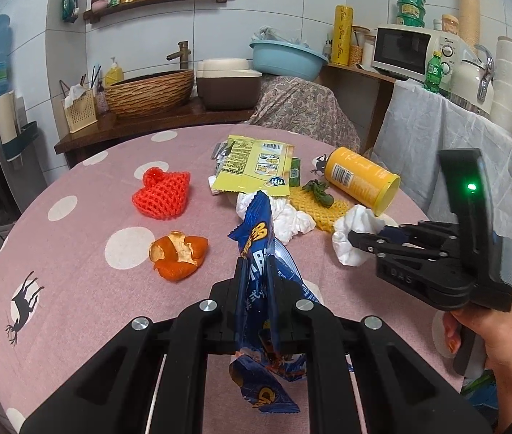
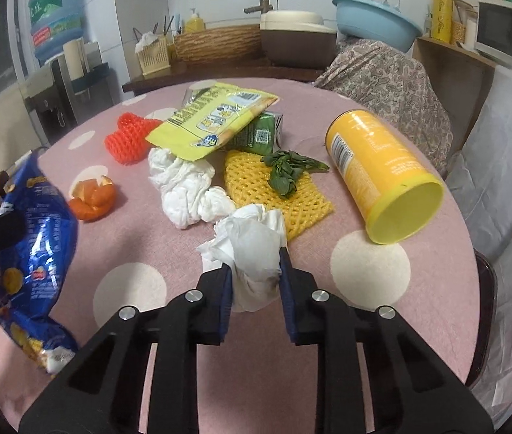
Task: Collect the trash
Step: 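Grasp the white tissue with the right tool while the left tool holds the chip bag, then carry chip bag and tissue over the bin and release both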
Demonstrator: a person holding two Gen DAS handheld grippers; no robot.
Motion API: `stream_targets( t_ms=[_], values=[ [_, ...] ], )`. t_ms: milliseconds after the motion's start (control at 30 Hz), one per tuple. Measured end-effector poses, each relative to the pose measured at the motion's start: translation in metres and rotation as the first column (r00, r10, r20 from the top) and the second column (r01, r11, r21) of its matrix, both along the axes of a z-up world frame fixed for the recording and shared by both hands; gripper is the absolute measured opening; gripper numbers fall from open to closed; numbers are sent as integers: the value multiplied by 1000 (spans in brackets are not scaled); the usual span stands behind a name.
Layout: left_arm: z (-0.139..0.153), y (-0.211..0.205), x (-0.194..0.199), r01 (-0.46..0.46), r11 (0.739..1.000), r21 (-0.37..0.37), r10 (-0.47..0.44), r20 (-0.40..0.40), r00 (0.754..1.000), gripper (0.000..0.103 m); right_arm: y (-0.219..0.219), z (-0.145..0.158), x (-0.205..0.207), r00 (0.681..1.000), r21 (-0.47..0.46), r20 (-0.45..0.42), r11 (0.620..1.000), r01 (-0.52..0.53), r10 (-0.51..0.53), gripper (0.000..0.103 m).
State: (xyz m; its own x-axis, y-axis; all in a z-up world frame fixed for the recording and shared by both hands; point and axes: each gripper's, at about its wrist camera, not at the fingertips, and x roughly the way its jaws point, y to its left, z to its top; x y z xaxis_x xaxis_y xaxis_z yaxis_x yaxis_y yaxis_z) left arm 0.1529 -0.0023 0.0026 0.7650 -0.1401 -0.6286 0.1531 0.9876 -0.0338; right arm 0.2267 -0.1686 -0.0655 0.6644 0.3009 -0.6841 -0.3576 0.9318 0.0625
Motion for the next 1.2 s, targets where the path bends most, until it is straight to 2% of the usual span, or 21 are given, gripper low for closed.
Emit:
stream_targets(
  t_ms=[300,533,667,867,1067,1200],
  values=[
    [6,-32,-10,71,997,11,-71,21,997,12,-38,15,-55,996,91,84,996,17,-25,23],
    [11,-91,-12,214,977,18,-214,44,976,12,-96,21,-104,978,146,137,980,134,-154,23],
    [11,-134,-4,318,948,-5,-317,29,948,12,-138,25,-127,944,105,190,962,253,-269,23],
    [10,-207,16,448,894,-21,-448,-16,894,12,-194,17,-142,895,113,191,915,388,-404,24],
    [7,-287,37,525,850,31,-524,-43,851,12,-248,-4,-146,834,145,152,847,512,-530,24],
    [-8,-343,59,538,838,93,-533,-76,843,12,-275,-18,-151,800,150,128,809,568,-586,24]
  ],
)
